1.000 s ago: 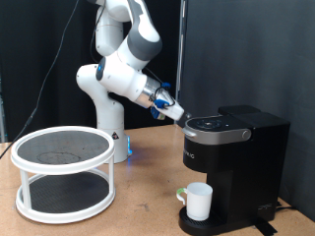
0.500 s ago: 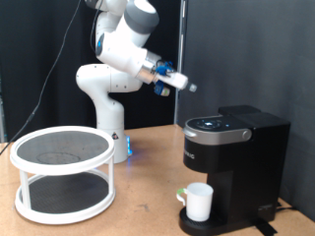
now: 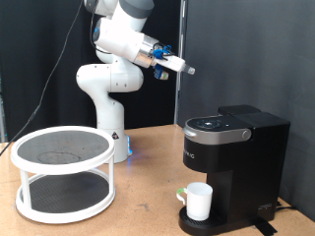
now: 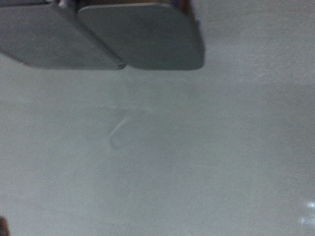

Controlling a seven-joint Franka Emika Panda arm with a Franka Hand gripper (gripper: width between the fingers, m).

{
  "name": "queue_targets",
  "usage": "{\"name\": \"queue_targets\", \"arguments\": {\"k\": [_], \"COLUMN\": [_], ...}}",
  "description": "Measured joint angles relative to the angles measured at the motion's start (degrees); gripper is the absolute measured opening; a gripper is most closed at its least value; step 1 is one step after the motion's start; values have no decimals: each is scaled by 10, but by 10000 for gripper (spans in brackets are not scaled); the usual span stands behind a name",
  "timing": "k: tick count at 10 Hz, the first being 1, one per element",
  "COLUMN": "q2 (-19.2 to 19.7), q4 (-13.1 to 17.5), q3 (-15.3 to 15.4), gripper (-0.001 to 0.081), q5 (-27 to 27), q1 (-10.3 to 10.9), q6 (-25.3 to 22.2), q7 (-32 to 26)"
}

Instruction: Make a cup of coffee with the keurig machine

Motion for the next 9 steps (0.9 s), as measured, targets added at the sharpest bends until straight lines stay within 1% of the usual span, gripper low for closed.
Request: {"name": "queue_targets", "arguments": {"k": [1, 2, 3, 4, 5, 7, 8, 9], "q2": [-1, -1, -1, 0, 2, 11, 22, 35], "q4": [9, 24, 43, 64, 89, 143, 172, 199], "q3": [4, 11, 22, 37, 56, 93, 111, 126], "gripper": [734, 734, 734, 734, 734, 734, 734, 734], "q5": [17, 32, 29, -10, -63, -184, -247, -298], "q1": [0, 0, 0, -4, -13, -38, -51, -64], "q6": [11, 28, 49, 65, 76, 80, 81, 81], "q7": [-7, -8, -6, 7, 37, 90, 96, 96]}}
